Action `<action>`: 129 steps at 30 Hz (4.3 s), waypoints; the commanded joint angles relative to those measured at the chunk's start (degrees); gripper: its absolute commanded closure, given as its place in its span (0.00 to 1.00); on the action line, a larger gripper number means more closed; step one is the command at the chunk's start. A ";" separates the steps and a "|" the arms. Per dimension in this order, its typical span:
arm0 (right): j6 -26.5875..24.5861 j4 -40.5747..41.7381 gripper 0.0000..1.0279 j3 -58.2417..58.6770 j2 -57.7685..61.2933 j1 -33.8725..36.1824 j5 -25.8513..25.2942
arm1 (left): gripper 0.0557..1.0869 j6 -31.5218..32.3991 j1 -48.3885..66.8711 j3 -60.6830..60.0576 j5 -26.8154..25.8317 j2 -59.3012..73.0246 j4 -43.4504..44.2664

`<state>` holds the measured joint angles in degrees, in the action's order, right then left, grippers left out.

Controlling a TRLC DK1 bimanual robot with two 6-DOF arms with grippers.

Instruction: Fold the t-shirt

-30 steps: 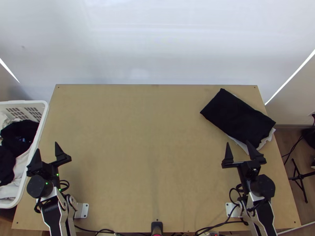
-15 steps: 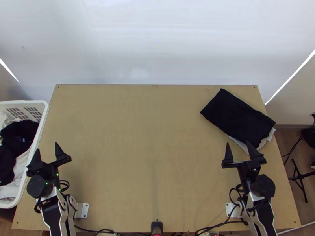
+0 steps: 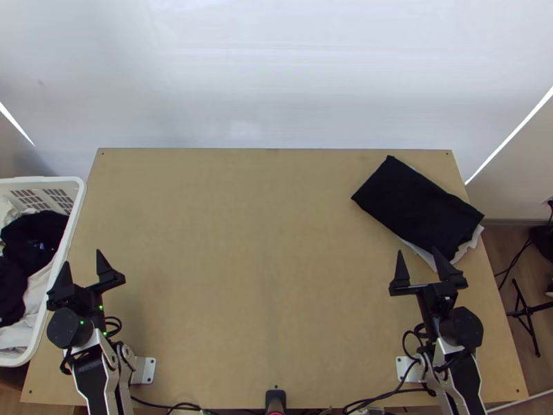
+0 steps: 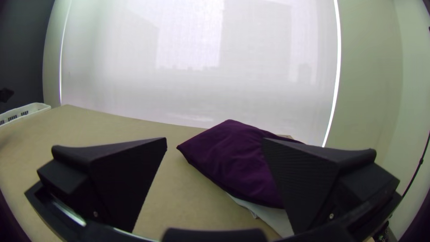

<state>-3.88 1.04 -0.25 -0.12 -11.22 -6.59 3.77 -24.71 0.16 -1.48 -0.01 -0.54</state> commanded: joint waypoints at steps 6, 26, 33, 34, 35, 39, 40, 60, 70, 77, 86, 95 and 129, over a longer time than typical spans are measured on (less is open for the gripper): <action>0.01 0.02 0.04 -0.01 0.03 -0.03 0.00 | 0.05 0.01 0.01 0.01 -0.02 0.01 0.01; 0.01 0.02 0.04 -0.01 0.03 -0.03 0.00 | 0.05 0.36 2.91 0.10 -0.55 -0.16 2.64; 0.01 0.02 0.04 -0.01 0.03 0.06 0.00 | 0.05 -0.52 -0.95 5.20 0.86 0.01 9.94; 0.01 0.02 0.04 -0.01 0.03 -0.03 0.00 | 0.05 -0.69 -1.39 6.69 0.86 0.54 9.24; 0.01 0.02 0.04 -0.01 0.03 -0.03 0.00 | 0.05 -0.78 -1.48 8.36 0.86 1.33 9.24; 0.01 0.02 0.04 -0.01 0.03 -0.03 0.00 | 0.05 1.06 -2.54 17.24 1.74 9.59 8.27; 0.01 0.02 0.04 -0.01 0.03 -0.03 0.00 | 0.05 1.77 -2.80 20.40 3.23 12.76 7.13; 0.01 0.02 0.04 -0.01 0.03 -0.03 0.00 | 0.05 10.29 -37.08 78.76 7.01 89.31 -19.94; 0.01 0.02 0.04 -0.01 0.03 -0.03 0.00 | 0.05 3.61 -44.72 91.33 7.19 115.76 -16.34; 0.01 0.02 0.04 -0.01 0.03 -0.03 0.00 | 0.05 2.65 -48.77 100.30 6.05 131.23 -13.09; 0.01 0.02 0.04 -0.01 0.03 -0.03 0.00 | 0.05 -1.13 -49.21 107.77 6.05 141.25 -14.32; 0.01 0.02 0.04 -0.01 0.03 -0.03 0.00 | 0.05 -1.40 -49.21 113.13 6.13 146.96 -19.24; 0.01 0.02 0.04 -0.01 0.03 -0.03 -0.09 | 0.96 -3.24 -32.16 99.33 -11.27 92.38 -31.46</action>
<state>-3.88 1.04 -0.25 -0.10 -11.22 -6.59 -0.43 -65.36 104.29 -7.94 110.89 -24.16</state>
